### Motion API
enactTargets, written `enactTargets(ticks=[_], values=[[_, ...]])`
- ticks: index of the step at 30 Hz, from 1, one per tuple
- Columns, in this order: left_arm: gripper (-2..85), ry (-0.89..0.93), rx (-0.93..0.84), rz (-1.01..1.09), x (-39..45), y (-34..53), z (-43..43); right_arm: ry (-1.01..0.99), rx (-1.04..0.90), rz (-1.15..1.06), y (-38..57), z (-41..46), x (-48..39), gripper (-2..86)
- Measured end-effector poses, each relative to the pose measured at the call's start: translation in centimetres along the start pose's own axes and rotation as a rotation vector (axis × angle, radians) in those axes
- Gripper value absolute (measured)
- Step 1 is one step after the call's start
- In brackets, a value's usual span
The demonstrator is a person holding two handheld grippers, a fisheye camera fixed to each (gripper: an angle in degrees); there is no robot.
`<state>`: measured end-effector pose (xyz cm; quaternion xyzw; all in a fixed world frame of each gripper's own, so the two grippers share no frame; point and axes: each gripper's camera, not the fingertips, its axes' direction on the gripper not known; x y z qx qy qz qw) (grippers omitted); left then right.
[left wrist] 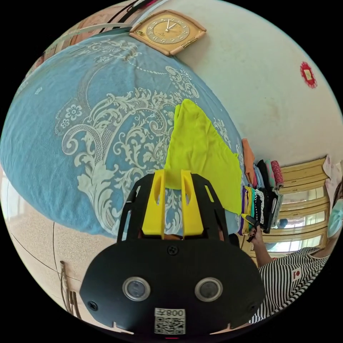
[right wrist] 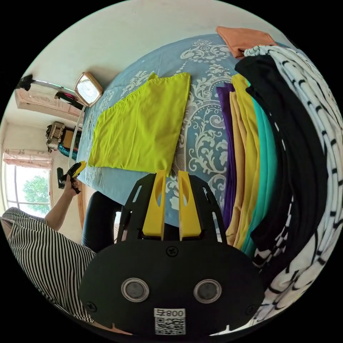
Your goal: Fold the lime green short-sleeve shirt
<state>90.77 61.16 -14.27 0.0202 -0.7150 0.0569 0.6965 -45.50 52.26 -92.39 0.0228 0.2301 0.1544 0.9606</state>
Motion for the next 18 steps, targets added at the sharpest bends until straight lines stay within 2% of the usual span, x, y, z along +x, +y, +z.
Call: enactTargets(ticks=[8, 14, 18], values=[[1.1, -0.008, -0.048, -0.007, 1.5, 0.6, 0.7, -0.078, -0.033, 0.016, 1.2, 4.1, 2.6, 2.6], [0.5, 0.005, -0.012, -0.001, 2.9, 1.9, -1.3, -0.002, -0.037, -0.133, 1.9, 3.3, 1.0, 0.7], [0.7, 0.001, -0.067, -0.066, 3.3, 3.3, 0.1, 0.02, -0.115, -0.109, 2.1, 7.3, 2.0, 0.4]])
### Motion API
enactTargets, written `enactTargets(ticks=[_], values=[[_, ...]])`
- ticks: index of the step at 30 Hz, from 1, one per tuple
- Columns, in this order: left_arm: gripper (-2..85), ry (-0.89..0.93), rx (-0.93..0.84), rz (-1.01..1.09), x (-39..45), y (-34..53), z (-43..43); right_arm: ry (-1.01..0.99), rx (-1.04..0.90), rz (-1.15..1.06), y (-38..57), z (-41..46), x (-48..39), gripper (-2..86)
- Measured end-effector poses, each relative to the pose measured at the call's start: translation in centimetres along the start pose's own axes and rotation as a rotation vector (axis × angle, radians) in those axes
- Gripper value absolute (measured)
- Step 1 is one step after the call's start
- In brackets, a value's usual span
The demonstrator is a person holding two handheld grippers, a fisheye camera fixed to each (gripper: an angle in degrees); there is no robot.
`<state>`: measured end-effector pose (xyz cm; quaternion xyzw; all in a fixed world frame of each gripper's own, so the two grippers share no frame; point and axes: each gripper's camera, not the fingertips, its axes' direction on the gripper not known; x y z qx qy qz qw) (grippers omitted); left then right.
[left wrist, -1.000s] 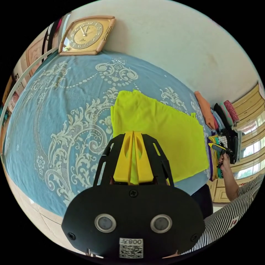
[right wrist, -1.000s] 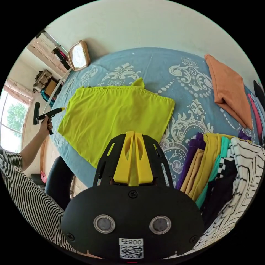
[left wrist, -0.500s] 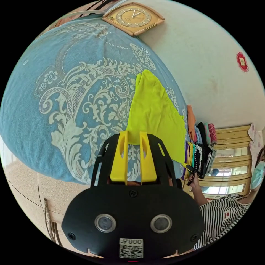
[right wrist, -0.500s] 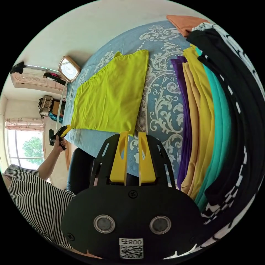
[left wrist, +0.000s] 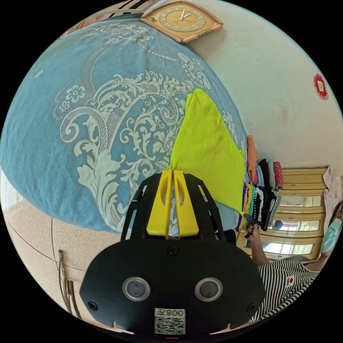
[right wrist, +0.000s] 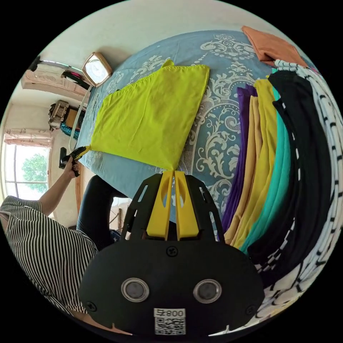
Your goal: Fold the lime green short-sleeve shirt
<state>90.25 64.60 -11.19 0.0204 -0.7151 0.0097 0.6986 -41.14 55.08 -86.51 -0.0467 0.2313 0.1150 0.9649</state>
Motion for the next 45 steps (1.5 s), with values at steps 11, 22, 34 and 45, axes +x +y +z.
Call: enactTargets(ticks=[11, 22, 34, 45], values=[[5.0, 0.012, 0.01, 0.377, 17.2, 4.8, 0.9, -0.064, 0.08, 0.029, 2.2, 2.0, -0.3, 0.4], [8.9, -0.188, -0.276, 1.328, 49.7, 15.0, 17.7, -0.142, 0.164, -0.044, 2.7, 1.4, -3.3, 0.5], [1.6, -0.105, -0.135, 1.001, 55.0, 12.3, 15.1, -0.146, 0.274, -0.028, 2.0, 3.2, -2.3, 0.3], [1.4, -0.019, -0.139, 0.905, 56.8, 11.8, 15.5, -0.307, 0.338, 0.21, -5.4, 8.5, 2.5, 6.1]])
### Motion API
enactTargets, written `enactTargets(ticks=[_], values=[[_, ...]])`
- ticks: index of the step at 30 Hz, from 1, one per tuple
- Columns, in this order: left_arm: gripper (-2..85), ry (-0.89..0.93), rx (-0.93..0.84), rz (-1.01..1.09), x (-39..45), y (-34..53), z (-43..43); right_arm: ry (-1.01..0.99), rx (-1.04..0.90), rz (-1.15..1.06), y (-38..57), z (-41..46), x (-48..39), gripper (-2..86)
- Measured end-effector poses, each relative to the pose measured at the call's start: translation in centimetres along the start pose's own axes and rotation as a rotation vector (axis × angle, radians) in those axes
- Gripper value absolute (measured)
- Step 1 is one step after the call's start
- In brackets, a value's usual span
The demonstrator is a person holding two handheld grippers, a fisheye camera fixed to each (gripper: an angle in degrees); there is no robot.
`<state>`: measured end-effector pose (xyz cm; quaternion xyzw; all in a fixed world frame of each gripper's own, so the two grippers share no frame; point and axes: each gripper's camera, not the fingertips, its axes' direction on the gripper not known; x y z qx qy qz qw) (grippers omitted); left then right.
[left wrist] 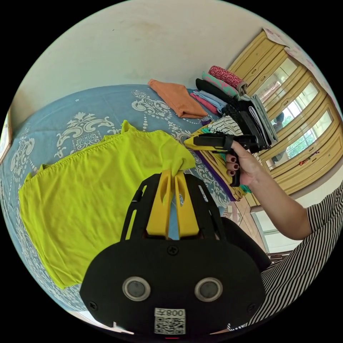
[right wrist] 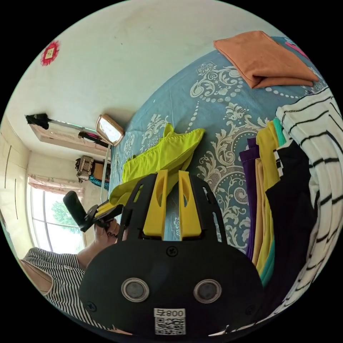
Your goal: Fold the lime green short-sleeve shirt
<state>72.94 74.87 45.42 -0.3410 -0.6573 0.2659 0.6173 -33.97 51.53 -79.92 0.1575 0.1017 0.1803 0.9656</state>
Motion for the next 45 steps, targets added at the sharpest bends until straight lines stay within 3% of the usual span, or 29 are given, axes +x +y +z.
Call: enactTargets(ticks=[11, 24, 37, 45], values=[[1.5, 0.059, -0.028, 0.039, 1.1, -0.9, 3.2, -0.069, -0.057, 0.196, -3.9, 6.4, 4.5, 8.4], [1.4, 0.113, -0.077, 0.103, 0.5, -0.4, 8.4, -0.061, -0.086, 0.197, -8.6, 8.3, 1.7, 5.8], [1.5, 0.173, -0.035, 0.055, -5.5, 3.5, 11.2, -0.169, -0.05, 0.134, -14.1, 6.4, -6.4, 0.9], [1.4, 0.31, 0.153, -0.085, -13.5, 9.8, 9.3, -0.279, 0.053, 0.025, -18.0, 2.5, -17.9, 0.6]])
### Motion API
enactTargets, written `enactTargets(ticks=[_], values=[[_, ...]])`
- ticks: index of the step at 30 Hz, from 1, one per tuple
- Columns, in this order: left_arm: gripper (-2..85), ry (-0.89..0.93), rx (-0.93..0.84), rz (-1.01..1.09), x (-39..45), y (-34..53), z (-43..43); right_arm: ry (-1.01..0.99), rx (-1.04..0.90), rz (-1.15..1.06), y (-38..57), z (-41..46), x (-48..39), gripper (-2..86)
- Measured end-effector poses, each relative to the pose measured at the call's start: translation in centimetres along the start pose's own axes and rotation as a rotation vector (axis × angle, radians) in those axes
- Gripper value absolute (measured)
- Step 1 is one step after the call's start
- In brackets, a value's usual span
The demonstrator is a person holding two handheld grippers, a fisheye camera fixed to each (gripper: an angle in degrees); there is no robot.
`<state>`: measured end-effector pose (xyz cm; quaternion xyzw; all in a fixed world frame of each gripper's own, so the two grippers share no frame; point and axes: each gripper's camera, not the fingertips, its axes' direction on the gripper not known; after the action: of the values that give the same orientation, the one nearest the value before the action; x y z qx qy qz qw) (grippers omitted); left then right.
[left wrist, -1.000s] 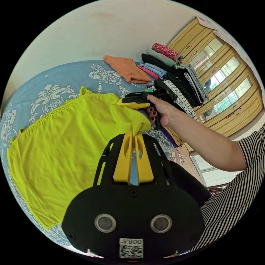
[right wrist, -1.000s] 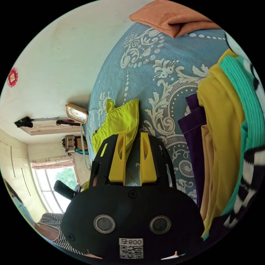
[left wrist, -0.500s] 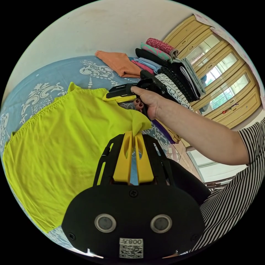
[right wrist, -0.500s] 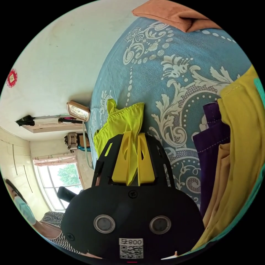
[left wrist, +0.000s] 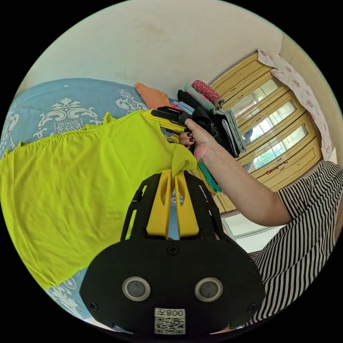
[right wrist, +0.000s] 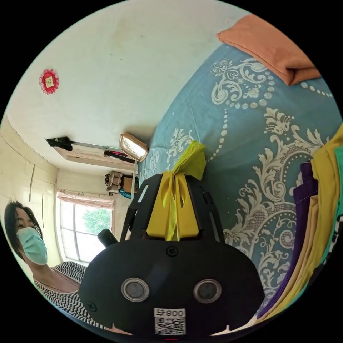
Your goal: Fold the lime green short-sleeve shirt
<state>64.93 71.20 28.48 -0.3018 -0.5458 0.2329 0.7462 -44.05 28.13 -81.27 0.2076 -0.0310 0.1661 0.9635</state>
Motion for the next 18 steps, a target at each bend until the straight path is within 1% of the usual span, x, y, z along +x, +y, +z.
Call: enactTargets(ticks=[6, 10, 15, 18], values=[[1.4, 0.037, 0.218, -0.177, -7.9, 6.8, -6.6, -0.048, -0.044, -0.124, -4.0, 5.7, -12.4, 0.4], [1.3, 0.036, 0.338, -0.275, -12.6, 11.9, -9.9, -0.071, -0.117, -0.195, -6.5, 12.1, -21.2, 0.5], [1.3, 0.026, 0.464, -0.438, -19.4, 19.9, -12.6, -0.043, -0.245, -0.263, -8.4, 20.8, -30.6, 0.4], [1.3, 0.018, 0.519, -0.53, -23.0, 24.2, -13.3, 0.021, -0.326, -0.287, -9.3, 26.1, -35.5, 0.4]])
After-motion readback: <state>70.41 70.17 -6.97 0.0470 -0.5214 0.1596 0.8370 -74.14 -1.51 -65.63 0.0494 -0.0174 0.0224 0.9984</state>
